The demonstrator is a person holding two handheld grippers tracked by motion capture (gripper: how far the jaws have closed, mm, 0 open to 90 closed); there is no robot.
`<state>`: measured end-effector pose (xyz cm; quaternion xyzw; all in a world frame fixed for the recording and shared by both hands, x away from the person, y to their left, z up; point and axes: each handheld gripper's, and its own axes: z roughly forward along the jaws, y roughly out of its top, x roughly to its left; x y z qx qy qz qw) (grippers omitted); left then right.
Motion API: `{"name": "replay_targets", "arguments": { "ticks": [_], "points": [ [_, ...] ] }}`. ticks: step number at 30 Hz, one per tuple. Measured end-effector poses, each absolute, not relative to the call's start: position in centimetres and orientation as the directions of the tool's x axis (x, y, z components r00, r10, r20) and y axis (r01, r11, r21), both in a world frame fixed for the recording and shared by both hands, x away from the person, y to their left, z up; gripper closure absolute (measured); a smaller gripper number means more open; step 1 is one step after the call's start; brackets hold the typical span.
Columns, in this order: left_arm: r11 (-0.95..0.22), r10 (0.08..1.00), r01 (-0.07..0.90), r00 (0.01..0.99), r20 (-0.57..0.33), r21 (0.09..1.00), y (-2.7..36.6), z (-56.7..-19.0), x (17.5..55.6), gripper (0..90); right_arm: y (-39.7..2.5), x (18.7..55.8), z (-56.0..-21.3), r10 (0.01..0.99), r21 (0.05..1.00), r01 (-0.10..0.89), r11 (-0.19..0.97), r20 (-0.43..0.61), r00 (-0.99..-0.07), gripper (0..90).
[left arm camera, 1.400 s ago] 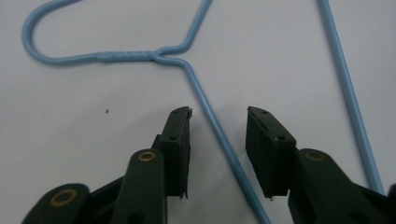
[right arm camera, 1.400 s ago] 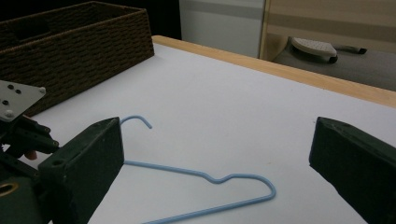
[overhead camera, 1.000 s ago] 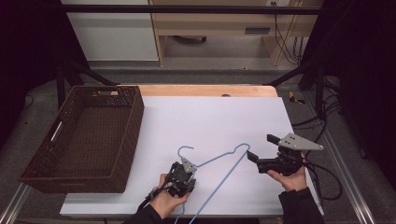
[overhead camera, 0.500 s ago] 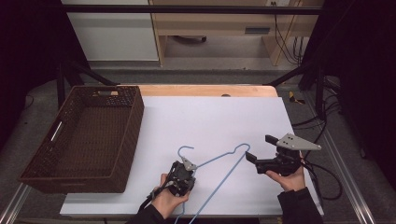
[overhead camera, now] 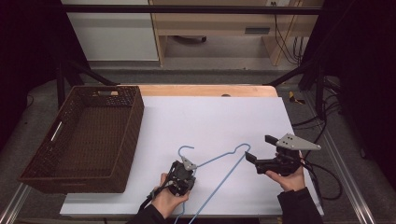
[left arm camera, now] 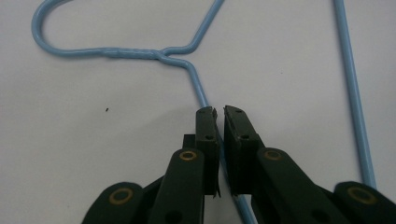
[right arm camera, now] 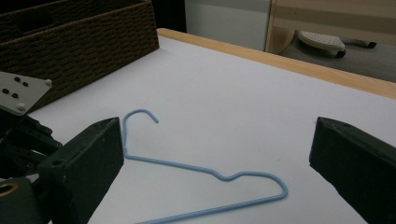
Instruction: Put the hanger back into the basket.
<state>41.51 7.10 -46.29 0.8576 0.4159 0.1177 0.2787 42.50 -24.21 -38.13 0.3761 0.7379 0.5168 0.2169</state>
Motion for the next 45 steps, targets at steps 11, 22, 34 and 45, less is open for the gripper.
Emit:
{"name": "replay_targets", "arguments": {
  "ticks": [11,22,34,45],
  "points": [
    [-0.529,0.775,0.609,0.631,0.044,0.591,6.4,-46.5,40.8,83.9,-24.2,42.5,-38.1,0.78,0.928,0.328,0.179,0.07,-0.622,3.5],
    [-0.542,0.751,0.603,0.66,0.016,0.585,7.3,-46.2,41.6,85.4,-24.5,42.4,-37.9,0.782,0.931,0.321,0.174,0.067,-0.62,3.5],
    [-0.513,0.763,0.639,0.645,-0.037,0.573,7.4,-46.3,41.7,81.3,-24.4,42.4,-37.9,0.78,0.928,0.327,0.177,0.07,-0.621,3.7],
    [-0.52,0.778,0.653,0.628,-0.009,0.55,6.7,-46.2,41.7,83.9,-23.7,42.7,-38.4,0.771,0.922,0.338,0.189,0.074,-0.632,3.9]
  ]
}}
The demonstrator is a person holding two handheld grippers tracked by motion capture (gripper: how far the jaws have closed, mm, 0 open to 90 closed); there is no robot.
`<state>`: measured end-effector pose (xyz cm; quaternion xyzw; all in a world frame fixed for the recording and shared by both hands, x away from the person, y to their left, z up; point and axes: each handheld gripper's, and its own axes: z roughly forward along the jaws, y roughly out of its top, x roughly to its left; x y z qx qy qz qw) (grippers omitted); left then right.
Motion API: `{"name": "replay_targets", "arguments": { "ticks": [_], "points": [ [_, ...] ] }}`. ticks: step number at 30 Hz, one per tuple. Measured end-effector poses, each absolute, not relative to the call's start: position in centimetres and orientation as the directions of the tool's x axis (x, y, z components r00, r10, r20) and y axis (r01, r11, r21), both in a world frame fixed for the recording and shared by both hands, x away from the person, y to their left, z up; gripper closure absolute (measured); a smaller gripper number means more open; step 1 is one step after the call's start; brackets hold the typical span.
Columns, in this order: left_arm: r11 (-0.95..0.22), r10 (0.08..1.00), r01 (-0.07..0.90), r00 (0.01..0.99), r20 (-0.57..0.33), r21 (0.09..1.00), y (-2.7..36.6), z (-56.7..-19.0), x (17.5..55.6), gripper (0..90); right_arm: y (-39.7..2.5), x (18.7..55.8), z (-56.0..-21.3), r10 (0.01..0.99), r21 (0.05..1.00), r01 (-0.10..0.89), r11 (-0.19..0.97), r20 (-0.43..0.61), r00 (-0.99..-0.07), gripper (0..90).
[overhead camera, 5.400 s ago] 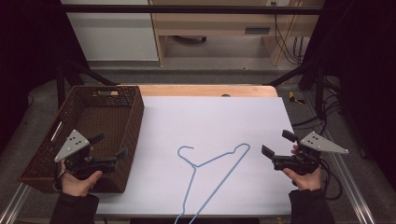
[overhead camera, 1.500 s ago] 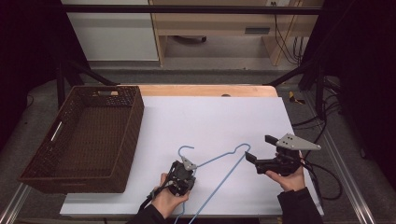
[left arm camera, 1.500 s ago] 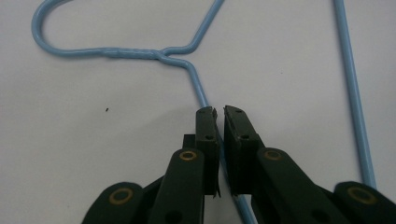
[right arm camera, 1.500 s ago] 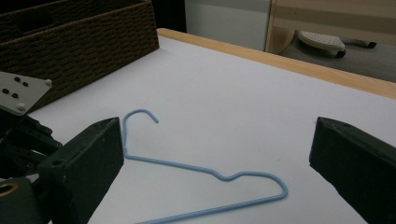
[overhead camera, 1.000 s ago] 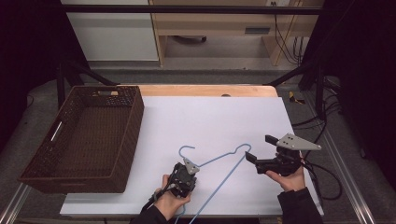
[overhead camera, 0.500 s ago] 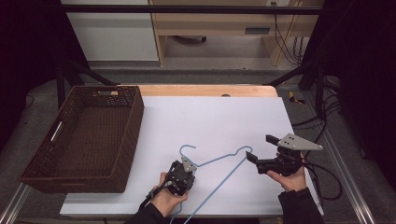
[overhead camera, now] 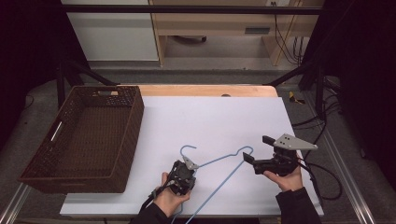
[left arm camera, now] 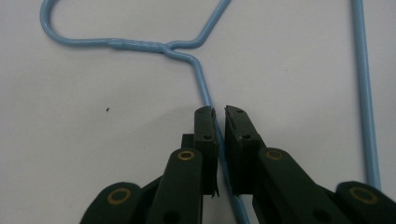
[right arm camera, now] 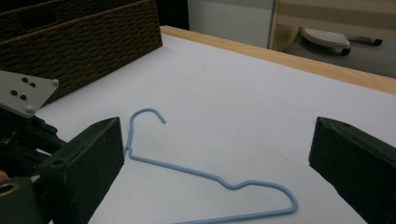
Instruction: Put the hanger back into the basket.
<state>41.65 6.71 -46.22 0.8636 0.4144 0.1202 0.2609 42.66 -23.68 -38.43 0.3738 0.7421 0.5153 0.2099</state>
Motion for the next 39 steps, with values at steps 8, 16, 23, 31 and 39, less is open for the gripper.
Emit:
{"name": "replay_targets", "arguments": {
  "ticks": [8,16,23,31,39],
  "points": [
    [-0.514,0.783,0.64,0.622,0.009,0.57,7.0,-46.2,41.6,87.0,-22.8,42.9,-39.2,0.753,0.908,0.355,0.222,0.072,-0.654,4.3],
    [-0.517,0.768,0.612,0.641,0.008,0.599,7.4,-45.6,41.4,87.2,-21.4,43.2,-40.0,0.73,0.89,0.379,0.254,0.081,-0.679,5.5],
    [-0.529,0.747,0.548,0.663,0.048,0.648,7.7,-43.8,40.4,87.2,-20.3,43.3,-40.6,0.704,0.879,0.381,0.287,0.077,-0.706,7.6],
    [-0.532,0.736,0.52,0.674,0.061,0.668,7.7,-43.1,39.8,87.2,-18.0,43.5,-41.2,0.657,0.854,0.376,0.359,0.056,-0.752,12.7],
    [-0.539,0.724,0.502,0.686,0.068,0.677,7.8,-42.4,39.6,87.2,-15.5,44.3,-42.5,0.61,0.796,0.389,0.464,0.031,-0.792,17.8]
  ]
}}
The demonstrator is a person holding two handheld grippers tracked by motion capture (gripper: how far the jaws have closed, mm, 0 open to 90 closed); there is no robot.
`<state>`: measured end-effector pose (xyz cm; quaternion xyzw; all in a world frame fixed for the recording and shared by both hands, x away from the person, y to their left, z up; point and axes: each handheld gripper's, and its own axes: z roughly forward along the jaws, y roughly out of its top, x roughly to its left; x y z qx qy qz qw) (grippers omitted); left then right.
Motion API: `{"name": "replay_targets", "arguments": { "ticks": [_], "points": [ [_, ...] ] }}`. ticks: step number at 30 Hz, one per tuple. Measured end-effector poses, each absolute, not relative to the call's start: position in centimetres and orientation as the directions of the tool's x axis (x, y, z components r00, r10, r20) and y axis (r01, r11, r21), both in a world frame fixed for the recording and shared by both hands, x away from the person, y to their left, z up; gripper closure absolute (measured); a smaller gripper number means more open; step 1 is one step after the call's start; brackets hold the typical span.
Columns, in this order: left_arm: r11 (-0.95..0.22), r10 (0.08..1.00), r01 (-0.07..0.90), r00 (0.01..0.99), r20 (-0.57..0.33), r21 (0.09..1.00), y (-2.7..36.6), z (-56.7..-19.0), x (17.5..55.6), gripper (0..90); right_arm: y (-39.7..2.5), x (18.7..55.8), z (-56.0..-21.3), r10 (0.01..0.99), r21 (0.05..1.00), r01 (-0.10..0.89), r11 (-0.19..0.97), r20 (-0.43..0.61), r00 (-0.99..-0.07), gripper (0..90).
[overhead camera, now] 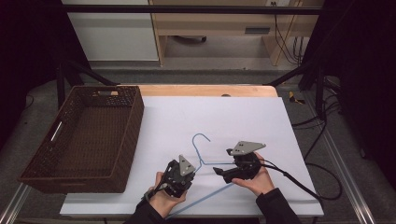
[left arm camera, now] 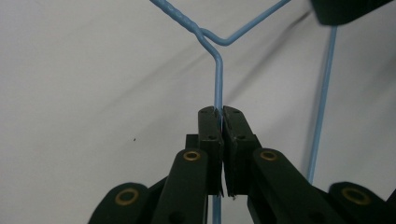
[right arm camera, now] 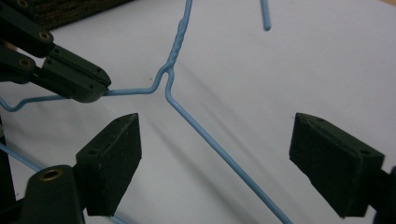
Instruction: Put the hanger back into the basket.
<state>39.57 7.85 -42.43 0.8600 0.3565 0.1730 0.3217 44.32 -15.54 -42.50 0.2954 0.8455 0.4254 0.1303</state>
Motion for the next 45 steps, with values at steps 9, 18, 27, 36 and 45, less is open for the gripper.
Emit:
{"name": "replay_targets", "arguments": {
  "ticks": [9,18,27,36,45],
  "points": [
    [-0.546,0.715,0.487,0.696,0.074,0.682,7.6,-42.2,39.3,87.2,-13.6,45.2,-43.9,0.588,0.743,0.388,0.545,-0.008,-0.809,27.0],
    [-0.548,0.708,0.487,0.703,0.067,0.68,7.5,-42.2,39.3,87.2,-12.4,45.5,-44.3,0.54,0.711,0.343,0.614,-0.062,-0.839,46.3],
    [-0.549,0.703,0.484,0.709,0.062,0.681,7.5,-42.2,39.3,87.2,-12.4,45.6,-44.2,0.496,0.71,0.295,0.639,-0.087,-0.864,70.1],
    [-0.553,0.702,0.485,0.71,0.065,0.677,7.5,-42.3,39.4,87.1,-12.5,45.4,-44.4,0.442,0.705,0.227,0.672,-0.136,-0.887,74.2],
    [-0.549,0.712,0.487,0.698,0.075,0.679,7.6,-42.4,39.4,87.2,-12.8,45.4,-43.5,0.466,0.74,0.287,0.609,-0.04,-0.884,53.2]
  ]
}}
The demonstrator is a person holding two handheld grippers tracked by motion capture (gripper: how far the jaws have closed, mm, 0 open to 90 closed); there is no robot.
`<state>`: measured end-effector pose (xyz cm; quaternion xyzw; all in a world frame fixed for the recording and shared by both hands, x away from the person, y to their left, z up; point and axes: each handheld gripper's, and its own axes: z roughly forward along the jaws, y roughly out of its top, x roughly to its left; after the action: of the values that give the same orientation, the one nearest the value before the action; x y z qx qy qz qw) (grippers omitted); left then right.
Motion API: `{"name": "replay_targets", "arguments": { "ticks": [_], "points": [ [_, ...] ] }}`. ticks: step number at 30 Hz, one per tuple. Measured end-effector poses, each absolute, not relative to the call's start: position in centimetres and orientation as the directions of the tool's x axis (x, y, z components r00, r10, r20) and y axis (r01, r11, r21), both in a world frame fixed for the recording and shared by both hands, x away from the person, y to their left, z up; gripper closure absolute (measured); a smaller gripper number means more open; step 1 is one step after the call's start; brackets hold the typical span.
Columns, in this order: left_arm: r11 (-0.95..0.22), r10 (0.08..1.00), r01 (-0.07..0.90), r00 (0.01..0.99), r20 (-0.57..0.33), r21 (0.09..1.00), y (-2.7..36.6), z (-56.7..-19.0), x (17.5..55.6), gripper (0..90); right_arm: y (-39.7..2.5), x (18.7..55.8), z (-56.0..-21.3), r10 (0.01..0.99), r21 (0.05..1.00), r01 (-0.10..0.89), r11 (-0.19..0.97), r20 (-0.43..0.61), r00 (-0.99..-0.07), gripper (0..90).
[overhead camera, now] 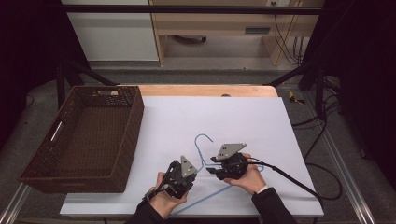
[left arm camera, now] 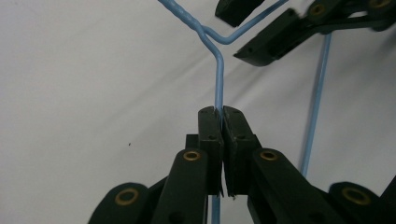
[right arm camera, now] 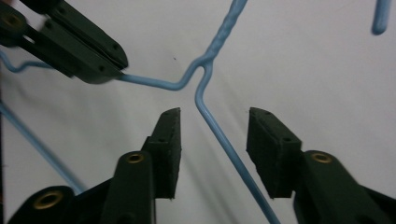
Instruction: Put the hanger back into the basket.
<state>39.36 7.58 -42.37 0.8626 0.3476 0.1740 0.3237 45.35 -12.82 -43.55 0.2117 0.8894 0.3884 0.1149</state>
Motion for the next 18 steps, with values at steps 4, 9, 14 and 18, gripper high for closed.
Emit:
{"name": "replay_targets", "arguments": {
  "ticks": [4,9,14,18],
  "points": [
    [-0.552,0.71,0.481,0.7,0.081,0.681,7.5,-42.3,39.3,87.2,-13.0,45.2,-42.3,0.524,0.809,0.35,0.472,0.062,-0.849,45.2],
    [-0.551,0.711,0.481,0.699,0.081,0.682,7.4,-42.3,39.2,87.2,-12.3,45.5,-42.0,0.58,0.831,0.401,0.384,0.121,-0.805,49.7],
    [-0.541,0.714,0.481,0.696,0.075,0.69,7.2,-42.4,39.1,87.2,-11.0,45.8,-42.5,0.602,0.815,0.44,0.376,0.146,-0.785,58.0],
    [-0.543,0.712,0.481,0.698,0.074,0.688,7.2,-42.4,39.1,87.2,-10.6,46.1,-42.9,0.613,0.804,0.477,0.356,0.184,-0.769,70.7]
  ]
}}
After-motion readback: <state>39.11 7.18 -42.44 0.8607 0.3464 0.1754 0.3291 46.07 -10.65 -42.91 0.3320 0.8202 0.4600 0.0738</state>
